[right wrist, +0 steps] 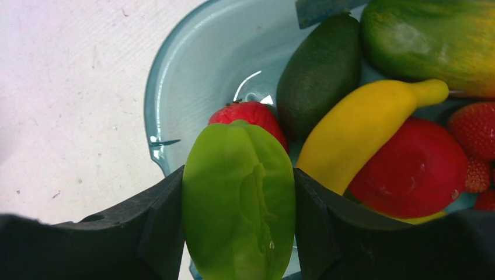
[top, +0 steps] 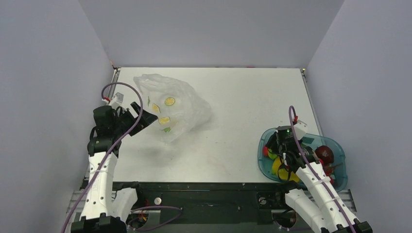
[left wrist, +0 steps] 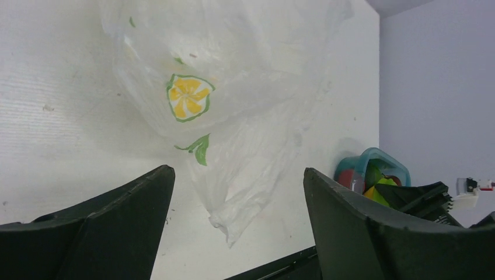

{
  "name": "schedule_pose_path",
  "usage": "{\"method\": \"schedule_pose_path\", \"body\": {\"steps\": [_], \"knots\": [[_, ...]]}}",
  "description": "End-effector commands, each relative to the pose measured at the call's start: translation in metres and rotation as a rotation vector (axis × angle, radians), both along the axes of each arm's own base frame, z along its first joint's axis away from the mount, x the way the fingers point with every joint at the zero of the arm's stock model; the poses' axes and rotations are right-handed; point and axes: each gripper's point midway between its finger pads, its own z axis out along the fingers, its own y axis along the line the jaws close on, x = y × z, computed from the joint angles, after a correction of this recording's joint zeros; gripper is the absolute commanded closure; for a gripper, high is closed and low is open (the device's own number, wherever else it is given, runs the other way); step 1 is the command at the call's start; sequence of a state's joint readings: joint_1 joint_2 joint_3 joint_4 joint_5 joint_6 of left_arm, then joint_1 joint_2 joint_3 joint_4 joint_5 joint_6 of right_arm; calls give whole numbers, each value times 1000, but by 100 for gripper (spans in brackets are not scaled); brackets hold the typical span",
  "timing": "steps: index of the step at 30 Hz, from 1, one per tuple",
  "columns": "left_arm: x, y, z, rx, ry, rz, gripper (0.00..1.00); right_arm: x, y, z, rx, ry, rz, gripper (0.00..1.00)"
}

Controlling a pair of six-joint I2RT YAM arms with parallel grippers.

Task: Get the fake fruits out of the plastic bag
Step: Place the fake fruit in the bin, then reset both arms

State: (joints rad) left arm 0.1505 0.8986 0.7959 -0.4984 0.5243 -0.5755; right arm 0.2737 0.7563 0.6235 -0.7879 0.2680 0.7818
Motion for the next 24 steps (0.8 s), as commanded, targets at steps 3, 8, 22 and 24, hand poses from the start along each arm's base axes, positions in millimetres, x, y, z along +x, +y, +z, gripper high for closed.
{"method": "schedule_pose_path", "body": {"steps": [3,8,22,24], "knots": [[-16,-5,90,11,-219,-15,12,-5,-9,2,6,-42,-69,40],[-35,-13,134,-1,-321,-36,3,-8,-8,17,25,-86,-55,20],[-66,-20,254,-54,-668,-2,3,-27,8,158,98,-413,151,7],[-71,-19,269,-50,-713,4,3,-37,3,187,66,-493,188,7]]}}
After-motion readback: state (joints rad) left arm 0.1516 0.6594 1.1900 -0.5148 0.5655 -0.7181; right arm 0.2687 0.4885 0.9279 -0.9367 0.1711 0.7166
